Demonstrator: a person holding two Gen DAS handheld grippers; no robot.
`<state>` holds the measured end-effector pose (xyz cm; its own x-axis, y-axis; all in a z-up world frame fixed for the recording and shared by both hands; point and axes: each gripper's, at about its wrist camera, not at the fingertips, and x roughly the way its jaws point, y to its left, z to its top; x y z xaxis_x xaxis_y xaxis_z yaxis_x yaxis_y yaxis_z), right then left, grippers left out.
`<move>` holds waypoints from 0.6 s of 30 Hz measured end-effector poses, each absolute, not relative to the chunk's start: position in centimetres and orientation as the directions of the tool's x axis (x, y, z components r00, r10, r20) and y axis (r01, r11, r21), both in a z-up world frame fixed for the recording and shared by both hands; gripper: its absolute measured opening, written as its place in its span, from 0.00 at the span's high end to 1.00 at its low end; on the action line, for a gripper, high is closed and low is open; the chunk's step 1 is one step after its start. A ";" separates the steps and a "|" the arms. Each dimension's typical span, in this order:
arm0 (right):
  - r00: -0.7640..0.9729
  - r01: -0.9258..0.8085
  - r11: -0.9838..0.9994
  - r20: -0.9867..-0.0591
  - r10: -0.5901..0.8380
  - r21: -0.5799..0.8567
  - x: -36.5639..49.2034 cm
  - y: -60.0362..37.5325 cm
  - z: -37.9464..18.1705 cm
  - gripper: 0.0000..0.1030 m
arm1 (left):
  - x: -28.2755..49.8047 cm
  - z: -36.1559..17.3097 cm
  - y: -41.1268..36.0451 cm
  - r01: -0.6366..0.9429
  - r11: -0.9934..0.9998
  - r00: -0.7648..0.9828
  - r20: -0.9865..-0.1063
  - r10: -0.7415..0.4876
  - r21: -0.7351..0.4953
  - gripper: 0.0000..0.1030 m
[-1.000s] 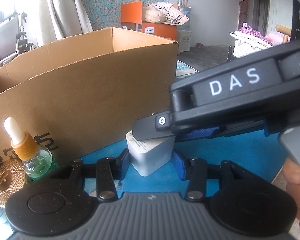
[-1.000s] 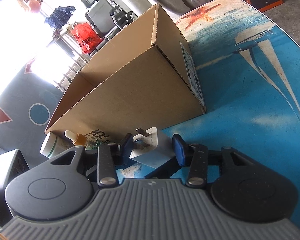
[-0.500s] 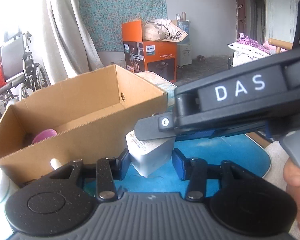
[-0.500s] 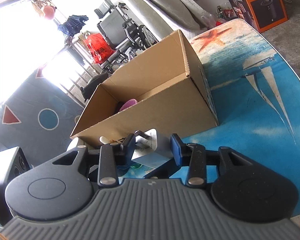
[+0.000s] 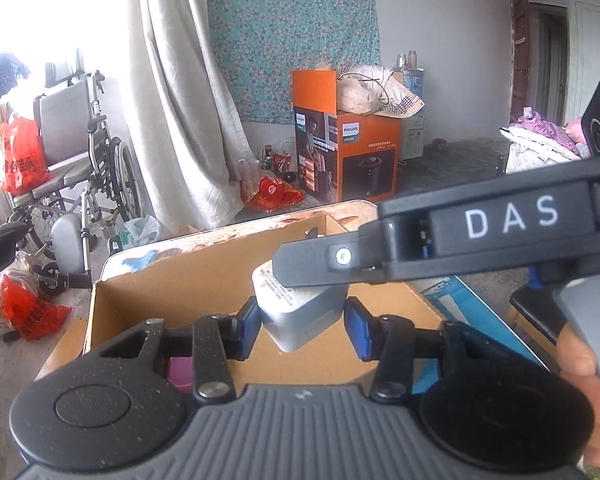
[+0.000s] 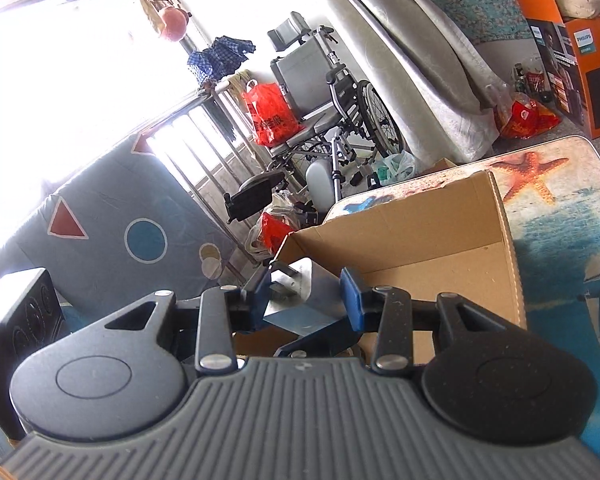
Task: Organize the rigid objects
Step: 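Lower the white charger into the box and open the right gripper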
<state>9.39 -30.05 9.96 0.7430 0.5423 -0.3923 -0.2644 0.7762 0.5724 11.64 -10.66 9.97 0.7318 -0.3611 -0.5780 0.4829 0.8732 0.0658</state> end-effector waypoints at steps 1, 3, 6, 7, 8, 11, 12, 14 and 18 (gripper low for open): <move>0.725 -0.262 0.770 -0.408 0.555 0.582 11.2 -29.5 10.2 0.64 | 12.7 10.0 -10.3 0.477 0.877 0.721 -0.595 -0.354 0.056 0.55; 0.696 -0.264 0.765 -0.433 0.573 0.588 13.8 -28.8 10.3 0.64 | 14.9 9.8 -9.7 0.462 0.886 0.699 -0.629 -0.340 0.035 0.55; 0.637 -0.246 0.760 -0.490 0.594 0.602 18.1 -27.7 9.4 0.63 | 18.3 8.8 -8.3 0.441 0.897 0.641 -0.692 -0.331 -0.021 0.55; 0.616 -0.228 0.755 -0.510 0.601 0.615 19.4 -27.4 8.9 0.63 | 19.3 8.2 -8.0 0.436 0.899 0.621 -0.712 -0.326 -0.031 0.55; 0.598 -0.216 0.754 -0.526 0.605 0.621 20.4 -27.2 8.5 0.63 | 20.2 7.7 -7.8 0.430 0.902 0.604 -0.729 -0.322 -0.043 0.55; 0.544 -0.179 0.753 -0.574 0.612 0.633 23.5 -26.5 6.3 0.63 | 22.9 6.0 -7.4 0.406 0.911 0.560 -0.769 -0.307 -0.068 0.55; 0.530 -0.165 0.753 -0.587 0.612 0.636 24.3 -26.3 5.8 0.63 | 23.7 5.4 -7.4 0.394 0.915 0.543 -0.782 -0.306 -0.084 0.55; 0.509 -0.147 0.763 -0.614 0.604 0.630 26.1 -25.9 4.6 0.63 | 25.6 4.1 -7.1 0.363 0.923 0.504 -0.805 -0.313 -0.132 0.55; 0.465 -0.087 0.766 -0.655 0.596 0.636 29.0 -26.1 1.7 0.63 | 28.5 1.9 -7.1 0.305 0.937 0.440 -0.846 -0.300 -0.174 0.55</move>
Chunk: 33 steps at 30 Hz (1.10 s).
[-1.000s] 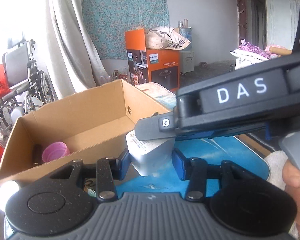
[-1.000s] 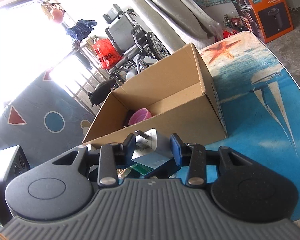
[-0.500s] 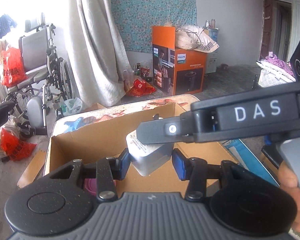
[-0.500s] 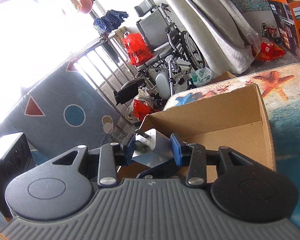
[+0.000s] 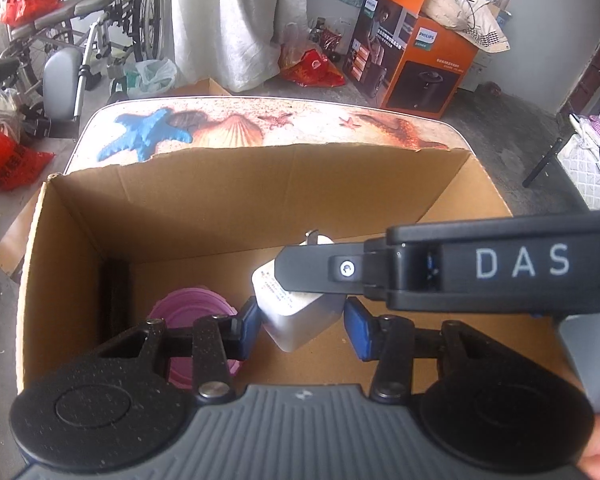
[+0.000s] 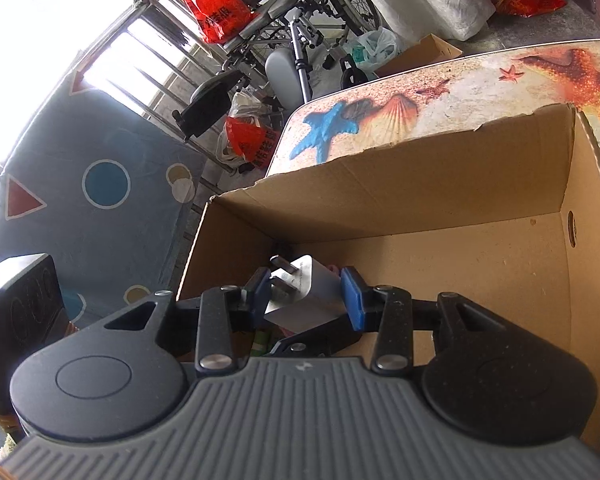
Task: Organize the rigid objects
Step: 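Lower the white charger into the box and open the right gripper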
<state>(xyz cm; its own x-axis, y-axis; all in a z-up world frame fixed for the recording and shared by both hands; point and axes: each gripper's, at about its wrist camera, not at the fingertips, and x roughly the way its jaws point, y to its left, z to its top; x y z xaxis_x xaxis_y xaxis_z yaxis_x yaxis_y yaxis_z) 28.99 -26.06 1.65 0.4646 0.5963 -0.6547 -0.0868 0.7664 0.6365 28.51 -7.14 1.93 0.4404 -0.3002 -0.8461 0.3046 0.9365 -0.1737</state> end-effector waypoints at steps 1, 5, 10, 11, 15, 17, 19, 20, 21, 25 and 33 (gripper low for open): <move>0.458 -0.077 0.765 -0.659 0.597 0.639 29.5 -26.2 1.1 0.63 | 29.0 1.6 -7.1 0.296 0.939 0.433 -0.851 -0.297 -0.177 0.55; 0.442 -0.044 0.761 -0.671 0.596 0.647 31.4 -26.6 -0.6 0.63 | 30.8 0.5 -7.5 0.270 0.947 0.413 -0.867 -0.279 -0.176 0.55; 0.441 -0.030 0.754 -0.668 0.599 0.656 33.8 -27.1 -2.2 0.63 | 32.2 -0.3 -8.4 0.256 0.955 0.411 -0.877 -0.250 -0.152 0.55; 0.441 -0.029 0.755 -0.669 0.598 0.655 34.0 -27.1 -2.4 0.63 | 32.5 -0.5 -8.7 0.251 0.956 0.405 -0.881 -0.244 -0.150 0.55; 0.438 -0.031 0.767 -0.681 0.587 0.641 34.7 -27.0 -3.4 0.62 | 33.3 -1.5 -8.9 0.235 0.961 0.390 -0.891 -0.233 -0.148 0.55; 0.429 -0.040 0.776 -0.691 0.583 0.630 34.7 -26.8 -3.8 0.62 | 33.4 -1.6 -8.9 0.225 0.963 0.396 -0.889 -0.229 -0.148 0.53; 0.434 -0.054 0.784 -0.693 0.576 0.619 34.6 -26.6 -3.8 0.62 | 33.4 -1.4 -9.0 0.233 0.961 0.398 -0.887 -0.235 -0.150 0.44; 0.437 -0.060 0.785 -0.691 0.576 0.617 34.4 -26.6 -3.7 0.62 | 33.3 -1.2 -9.0 0.234 0.961 0.402 -0.886 -0.232 -0.146 0.40; 0.441 -0.064 0.785 -0.688 0.576 0.617 34.3 -26.6 -3.4 0.62 | 33.2 -1.0 -9.0 0.232 0.963 0.408 -0.884 -0.227 -0.140 0.31; 0.465 -0.079 0.783 -0.672 0.576 0.617 33.7 -26.9 -2.0 0.60 | 32.2 0.6 -8.9 0.221 0.969 0.439 -0.875 -0.203 -0.114 0.20; 0.603 -0.187 0.809 -0.585 0.542 0.558 26.8 -30.1 6.2 0.52 | 27.5 6.5 -6.3 0.212 0.955 0.491 -0.823 -0.287 -0.206 0.16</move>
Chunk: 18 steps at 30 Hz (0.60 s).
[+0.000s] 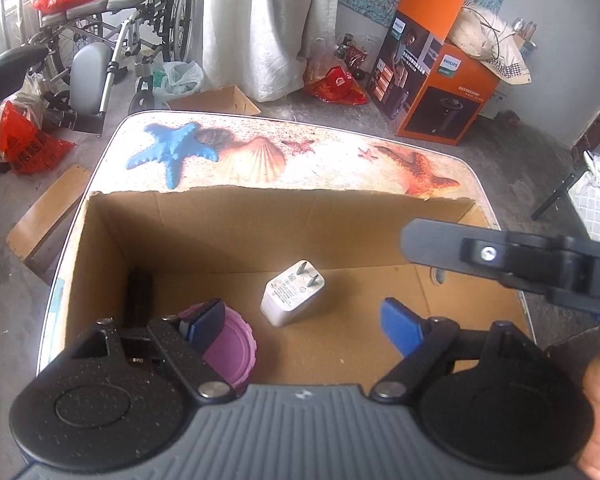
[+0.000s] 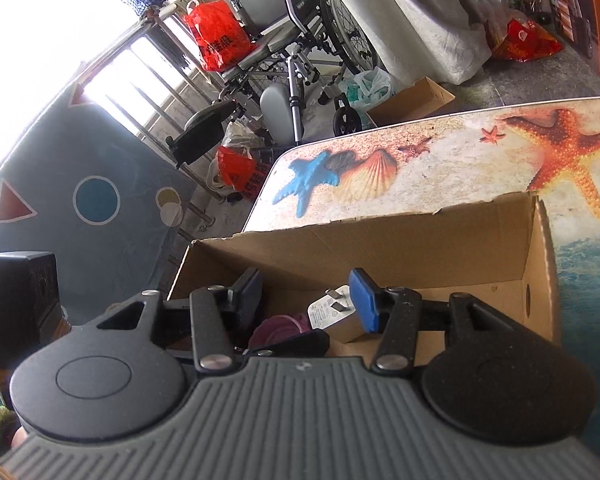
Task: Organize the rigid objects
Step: 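Lower the white charger into the box and open the right gripper, then move the right gripper to the green dropper bottle and grasp it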
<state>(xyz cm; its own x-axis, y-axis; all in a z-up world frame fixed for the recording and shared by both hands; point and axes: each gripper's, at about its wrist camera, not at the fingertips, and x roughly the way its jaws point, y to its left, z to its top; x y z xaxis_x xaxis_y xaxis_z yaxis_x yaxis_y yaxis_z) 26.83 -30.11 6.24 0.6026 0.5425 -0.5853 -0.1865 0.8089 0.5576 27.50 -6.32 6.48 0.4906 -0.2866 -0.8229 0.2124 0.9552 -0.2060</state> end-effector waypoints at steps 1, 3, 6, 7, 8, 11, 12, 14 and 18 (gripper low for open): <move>0.623 -0.202 0.809 -0.565 0.541 0.552 25.3 -30.8 7.5 0.51 | 26.5 7.4 -5.9 0.213 0.955 0.507 -0.812 -0.289 -0.207 0.16; 0.656 -0.234 0.805 -0.523 0.544 0.545 22.2 -32.2 9.8 0.50 | 23.9 9.5 -5.0 0.236 0.951 0.554 -0.776 -0.302 -0.201 0.15; 0.690 -0.277 0.794 -0.463 0.556 0.541 16.8 -34.1 12.7 0.48 | 20.1 11.5 -3.8 0.279 0.935 0.601 -0.720 -0.347 -0.219 0.09; 0.702 -0.288 0.793 -0.445 0.557 0.538 14.8 -34.5 13.3 0.48 | 18.4 12.0 -3.4 0.299 0.927 0.612 -0.700 -0.368 -0.226 0.08; 0.707 -0.304 0.788 -0.428 0.563 0.535 12.9 -34.8 13.8 0.48 | 17.1 12.2 -3.1 0.309 0.923 0.624 -0.684 -0.378 -0.228 0.07; 0.714 -0.328 0.779 -0.399 0.575 0.534 8.2 -35.0 13.8 0.46 | 12.6 11.7 -2.8 0.353 0.913 0.658 -0.639 -0.398 -0.205 0.03; 0.715 -0.332 0.777 -0.394 0.577 0.534 6.9 -34.9 13.4 0.46 | 11.1 11.2 -2.8 0.370 0.909 0.665 -0.630 -0.402 -0.190 0.03; 0.716 -0.332 0.782 -0.399 0.573 0.527 4.5 -34.1 12.4 0.46 | 9.1 10.2 -2.9 0.396 0.904 0.676 -0.614 -0.407 -0.163 0.03; 0.691 -0.314 0.794 -0.448 0.567 0.521 2.8 -31.4 8.7 0.46 | 6.0 7.3 -4.1 0.460 0.878 0.667 -0.601 -0.441 -0.134 0.03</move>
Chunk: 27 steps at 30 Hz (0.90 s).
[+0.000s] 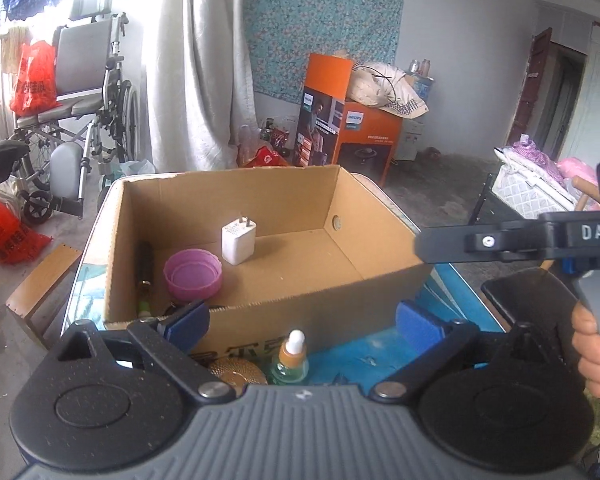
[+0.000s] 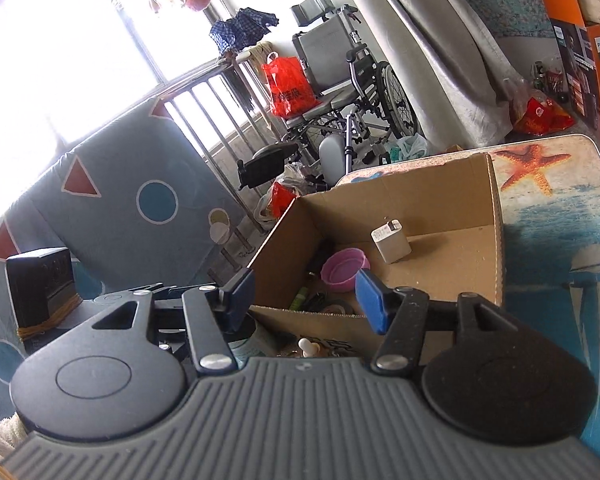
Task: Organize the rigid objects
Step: 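Move the right gripper to the green dropper bottle and grasp it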
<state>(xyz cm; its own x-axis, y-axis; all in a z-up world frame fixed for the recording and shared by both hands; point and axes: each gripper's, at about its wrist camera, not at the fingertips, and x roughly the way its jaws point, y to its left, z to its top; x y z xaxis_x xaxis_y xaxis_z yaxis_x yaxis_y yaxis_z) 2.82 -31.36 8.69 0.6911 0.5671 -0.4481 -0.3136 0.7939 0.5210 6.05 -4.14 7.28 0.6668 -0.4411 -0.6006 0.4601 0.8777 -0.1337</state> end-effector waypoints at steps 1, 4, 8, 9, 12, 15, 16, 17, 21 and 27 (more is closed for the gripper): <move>0.675 -0.303 0.788 -0.464 0.574 0.535 3.1 -30.5 7.7 0.46 | 5.8 6.5 -4.4 0.460 0.878 0.662 -0.609 -0.437 -0.131 0.03; 0.631 -0.288 0.772 -0.494 0.598 0.567 3.3 -28.5 5.3 0.47 | 5.3 4.3 -5.3 0.459 0.883 0.665 -0.623 -0.412 -0.094 0.03; 0.616 -0.310 0.808 -0.541 0.572 0.501 3.8 -25.6 4.0 0.50 | 5.4 2.2 -6.1 0.455 0.888 0.670 -0.632 -0.389 -0.064 0.06; 0.615 -0.319 0.824 -0.559 0.556 0.468 4.2 -24.6 3.7 0.51 | 5.5 1.8 -6.3 0.457 0.888 0.673 -0.632 -0.384 -0.054 0.06; 0.607 -0.335 0.847 -0.593 0.529 0.413 5.3 -23.0 3.1 0.54 | 5.8 0.8 -6.8 0.450 0.893 0.696 -0.626 -0.352 -0.002 0.14; 0.603 -0.338 0.867 -0.623 0.498 0.367 6.4 -21.9 2.3 0.62 | 6.1 0.3 -7.1 0.455 0.890 0.705 -0.617 -0.349 0.017 0.27; 0.598 -0.342 0.867 -0.628 0.498 0.363 6.8 -21.6 2.1 0.65 | 6.3 0.1 -7.2 0.457 0.889 0.706 -0.616 -0.349 0.020 0.30; 0.597 -0.343 0.867 -0.629 0.498 0.361 6.9 -21.5 2.0 0.68 | 6.4 0.0 -7.3 0.456 0.890 0.705 -0.619 -0.346 0.022 0.36; 0.586 -0.349 0.862 -0.632 0.507 0.368 7.7 -21.3 1.7 0.77 | 7.2 -0.6 -7.2 0.446 0.895 0.691 -0.638 -0.341 0.005 0.54; 0.588 -0.347 0.864 -0.634 0.503 0.364 7.9 -21.5 1.9 0.82 | 7.8 -1.0 -6.7 0.424 0.903 0.679 -0.637 -0.364 -0.064 0.66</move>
<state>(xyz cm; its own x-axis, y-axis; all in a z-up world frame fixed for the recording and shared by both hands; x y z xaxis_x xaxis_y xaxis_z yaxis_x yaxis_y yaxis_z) 7.91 -21.47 1.88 0.5878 0.5031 -0.6336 -0.3468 0.8642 0.3645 7.78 -6.72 -0.96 0.6792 -0.3642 -0.6372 0.4245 0.9032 -0.0638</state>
